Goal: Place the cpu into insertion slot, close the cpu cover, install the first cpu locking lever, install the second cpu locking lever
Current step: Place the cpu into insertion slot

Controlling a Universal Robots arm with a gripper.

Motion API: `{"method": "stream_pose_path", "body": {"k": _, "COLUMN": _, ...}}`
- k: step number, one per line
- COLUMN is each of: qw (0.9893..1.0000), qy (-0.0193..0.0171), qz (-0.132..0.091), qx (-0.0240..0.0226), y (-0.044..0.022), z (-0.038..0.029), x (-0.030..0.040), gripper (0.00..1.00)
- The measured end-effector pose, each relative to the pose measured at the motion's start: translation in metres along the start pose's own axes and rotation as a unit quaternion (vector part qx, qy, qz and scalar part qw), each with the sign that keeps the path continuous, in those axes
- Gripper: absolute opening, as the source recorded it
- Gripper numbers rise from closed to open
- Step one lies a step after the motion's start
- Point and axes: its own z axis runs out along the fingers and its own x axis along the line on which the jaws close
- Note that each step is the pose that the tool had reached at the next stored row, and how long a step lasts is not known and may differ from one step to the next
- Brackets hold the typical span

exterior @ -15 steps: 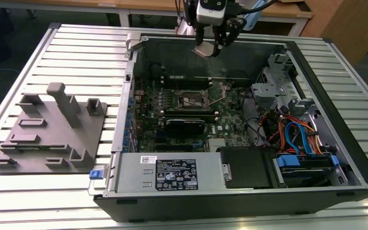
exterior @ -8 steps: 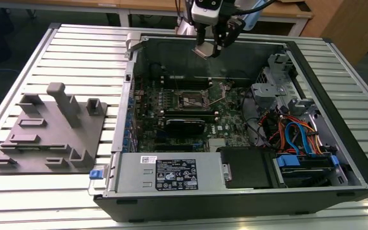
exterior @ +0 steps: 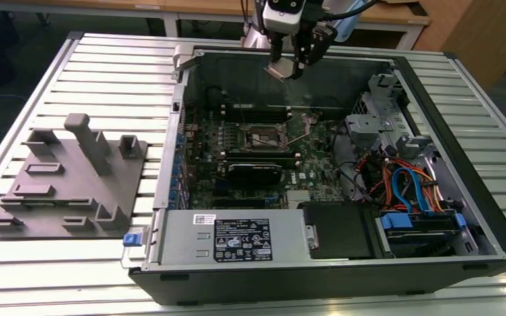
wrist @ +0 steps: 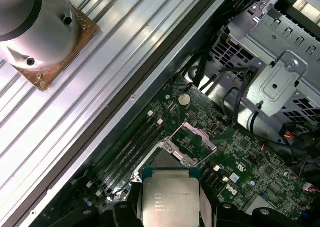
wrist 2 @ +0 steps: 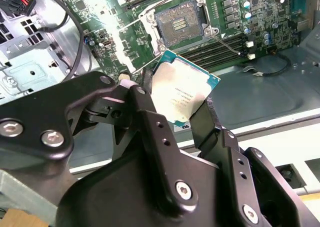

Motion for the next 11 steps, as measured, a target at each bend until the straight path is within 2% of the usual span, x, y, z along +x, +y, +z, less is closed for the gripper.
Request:
{"method": "stream_pose_path", "body": {"k": 5, "qw": 1.0, "qy": -0.0001, "qz": 0.001, "qx": 0.0, "y": 0.0, "z": 0.0, "x": 0.0, "gripper": 0.54}}
{"method": "stream_pose_path", "body": {"k": 11, "qw": 0.9998, "qy": -0.0022, "qz": 0.02, "qx": 0.0, "y": 0.0, "z": 0.0, "x": 0.0, "gripper": 0.54}}
